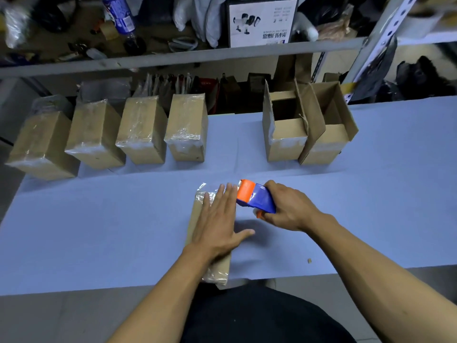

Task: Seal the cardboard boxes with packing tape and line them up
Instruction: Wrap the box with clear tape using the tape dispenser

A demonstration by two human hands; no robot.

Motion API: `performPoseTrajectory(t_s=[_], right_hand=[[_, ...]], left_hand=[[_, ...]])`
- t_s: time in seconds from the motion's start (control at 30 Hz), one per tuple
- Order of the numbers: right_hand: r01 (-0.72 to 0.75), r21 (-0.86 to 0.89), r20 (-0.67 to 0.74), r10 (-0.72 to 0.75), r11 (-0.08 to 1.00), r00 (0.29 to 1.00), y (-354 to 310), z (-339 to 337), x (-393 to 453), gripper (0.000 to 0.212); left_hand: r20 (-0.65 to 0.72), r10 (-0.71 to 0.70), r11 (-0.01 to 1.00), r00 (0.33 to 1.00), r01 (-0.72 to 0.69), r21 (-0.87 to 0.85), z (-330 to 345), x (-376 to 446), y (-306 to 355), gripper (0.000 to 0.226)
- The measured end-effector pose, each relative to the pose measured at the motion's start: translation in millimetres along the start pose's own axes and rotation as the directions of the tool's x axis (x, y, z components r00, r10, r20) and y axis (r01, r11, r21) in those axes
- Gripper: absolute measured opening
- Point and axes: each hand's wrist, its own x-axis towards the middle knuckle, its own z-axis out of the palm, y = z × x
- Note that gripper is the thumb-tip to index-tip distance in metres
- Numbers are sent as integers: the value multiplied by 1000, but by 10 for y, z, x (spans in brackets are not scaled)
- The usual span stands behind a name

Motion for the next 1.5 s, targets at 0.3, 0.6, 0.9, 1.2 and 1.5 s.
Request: performPoseTrajectory(t_s=[0.3,0.6,0.9,1.2,1.5], right_hand=[[152,168,-6,-153,974,988,312,5,-215,58],[162,254,-45,-156,954,987,398,84,-294,54],[148,287,-70,-134,946,989,329,98,-396,46],[82,330,-31,-76,940,997,288,42,-460,41],[3,243,-7,-1,970,1000,502,53,-670,57]], left_hand=[[12,23,999,1000,-23,34,2,22,15,86],[11,91,996,996,-91,25,5,59,-26,82],[17,122,991,992,-123,54,13,66,-76,81],[7,140,989,990,-140,45,-1,60,-67,83],[28,133,986,991,-135,94,9,68,-49,82]])
